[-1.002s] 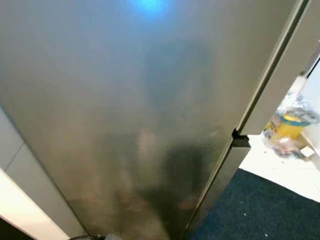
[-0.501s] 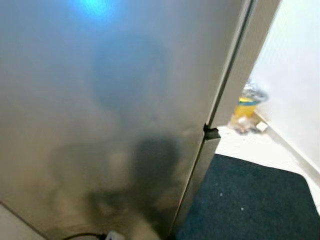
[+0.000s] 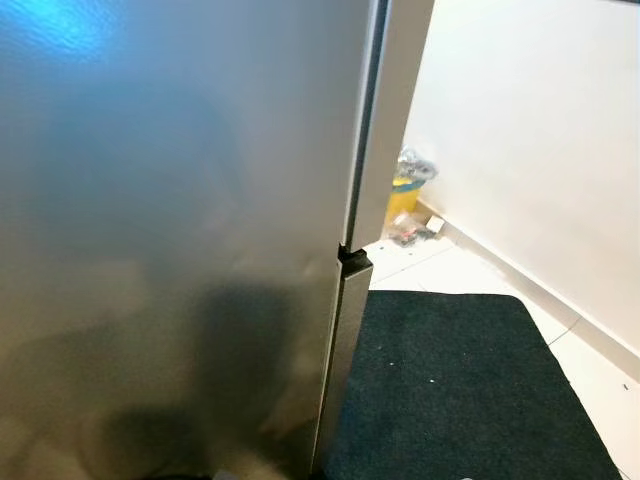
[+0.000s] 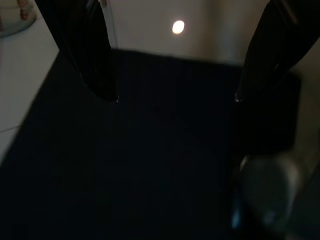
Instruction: Restocking fridge
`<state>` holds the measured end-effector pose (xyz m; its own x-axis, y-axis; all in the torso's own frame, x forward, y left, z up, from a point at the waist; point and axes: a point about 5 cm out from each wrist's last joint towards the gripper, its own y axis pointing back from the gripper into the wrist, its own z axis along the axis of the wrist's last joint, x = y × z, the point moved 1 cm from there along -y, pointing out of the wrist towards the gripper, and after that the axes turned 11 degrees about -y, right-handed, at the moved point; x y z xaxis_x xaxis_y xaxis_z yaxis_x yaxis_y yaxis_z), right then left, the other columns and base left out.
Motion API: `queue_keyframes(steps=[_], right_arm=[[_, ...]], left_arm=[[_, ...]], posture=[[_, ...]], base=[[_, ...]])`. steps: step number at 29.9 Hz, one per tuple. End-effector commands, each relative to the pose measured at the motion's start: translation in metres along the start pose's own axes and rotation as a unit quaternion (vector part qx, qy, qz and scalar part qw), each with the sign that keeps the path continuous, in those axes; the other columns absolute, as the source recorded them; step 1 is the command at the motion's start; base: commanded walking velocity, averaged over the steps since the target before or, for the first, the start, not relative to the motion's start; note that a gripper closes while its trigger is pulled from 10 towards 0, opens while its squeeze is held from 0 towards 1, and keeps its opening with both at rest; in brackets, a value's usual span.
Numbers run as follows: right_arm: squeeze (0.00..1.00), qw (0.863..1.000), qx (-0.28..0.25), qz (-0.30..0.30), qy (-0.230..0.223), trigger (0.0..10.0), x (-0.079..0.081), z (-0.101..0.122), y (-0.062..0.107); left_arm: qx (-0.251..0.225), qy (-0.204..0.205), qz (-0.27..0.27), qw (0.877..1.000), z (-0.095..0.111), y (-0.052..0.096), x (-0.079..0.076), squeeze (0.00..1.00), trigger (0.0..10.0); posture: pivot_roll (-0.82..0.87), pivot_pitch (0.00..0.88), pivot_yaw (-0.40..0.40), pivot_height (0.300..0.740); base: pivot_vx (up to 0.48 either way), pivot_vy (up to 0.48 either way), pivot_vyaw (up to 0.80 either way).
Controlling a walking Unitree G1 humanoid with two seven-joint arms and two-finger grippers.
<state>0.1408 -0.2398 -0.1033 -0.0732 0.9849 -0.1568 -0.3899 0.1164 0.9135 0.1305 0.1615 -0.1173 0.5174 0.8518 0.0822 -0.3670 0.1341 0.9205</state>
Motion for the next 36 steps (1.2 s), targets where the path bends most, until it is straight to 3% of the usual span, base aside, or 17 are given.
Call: queue_keyframes(steps=[1, 4, 5, 9, 13, 19, 22, 29, 33, 36], right_arm=[[0.0, 1.0, -0.011, 0.009, -0.007, 10.0, 0.006, 0.003, -0.001], [0.0, 0.999, -0.031, 0.01, -0.007, 10.0, 0.005, 0.014, -0.001], [0.0, 0.997, -0.069, 0.02, 0.003, 10.0, 0.006, 0.032, -0.001], [0.0, 0.994, -0.105, 0.036, 0.01, 10.0, 0.006, 0.049, 0.001], [0.0, 0.981, -0.175, 0.067, 0.041, 10.0, 0.004, 0.082, 0.007], [0.0, 0.962, -0.239, 0.124, 0.045, 10.0, 0.004, 0.113, 0.017], [0.0, 0.94, -0.283, 0.177, 0.062, 10.0, 0.007, 0.137, 0.028], [0.0, 0.916, -0.342, 0.194, 0.08, 10.0, 0.003, 0.167, 0.042], [0.0, 0.876, -0.424, 0.214, 0.091, 10.0, 0.001, 0.21, 0.068], [0.0, 0.855, -0.447, 0.243, 0.1, 10.0, 0.005, 0.223, 0.079]], left_arm=[[0.031, 0.0, -0.012, 0.999, -0.016, 0.002, -0.007, 0.0, 10.0], [0.031, 0.0, -0.013, 0.999, -0.016, 0.002, -0.007, 0.0, 10.0], [0.032, 0.0, -0.013, 0.999, -0.017, 0.002, -0.008, 0.0, 10.0], [0.033, -0.001, -0.014, 0.999, -0.018, 0.002, -0.008, 0.0, 10.0], [0.036, -0.003, -0.014, 0.999, -0.019, 0.002, -0.008, 0.0, 10.0], [0.038, 0.0, -0.013, 0.999, -0.021, 0.003, -0.007, 0.0, 10.0], [0.037, 0.006, -0.016, 0.999, -0.022, 0.003, -0.009, 0.0, 10.0], [0.042, 0.009, -0.017, 0.999, -0.027, 0.004, -0.01, 0.0, 10.0], [0.059, 0.017, -0.021, 0.998, -0.04, 0.007, -0.013, 0.0, 10.0], [0.065, 0.021, -0.023, 0.997, -0.044, 0.008, -0.014, 0.0, 10.0]], posture=[[-0.03, 0.065, 0.01, 0.74], [-0.04, 0.068, 0.008, 0.74], [-0.04, 0.067, 0.009, 0.74], [-0.04, 0.067, 0.01, 0.74], [-0.04, 0.065, 0.01, 0.74], [-0.05, 0.066, 0.014, 0.74], [-0.05, 0.066, 0.014, 0.74], [-0.04, 0.072, 0.018, 0.74], [-0.04, 0.076, 0.022, 0.74], [-0.04, 0.075, 0.021, 0.74]], base=[[0.0, 0.0, -0.74], [0.0, 0.0, -0.48], [0.0, 0.0, 0.0], [0.0, 0.0, 0.0], [0.0, 0.0, 0.0], [0.0, 0.0, 0.0], [0.0, 0.0, 0.0], [0.0, 0.0, 0.0], [0.0, 0.0, 0.0], [0.0, 0.0, 0.0]])
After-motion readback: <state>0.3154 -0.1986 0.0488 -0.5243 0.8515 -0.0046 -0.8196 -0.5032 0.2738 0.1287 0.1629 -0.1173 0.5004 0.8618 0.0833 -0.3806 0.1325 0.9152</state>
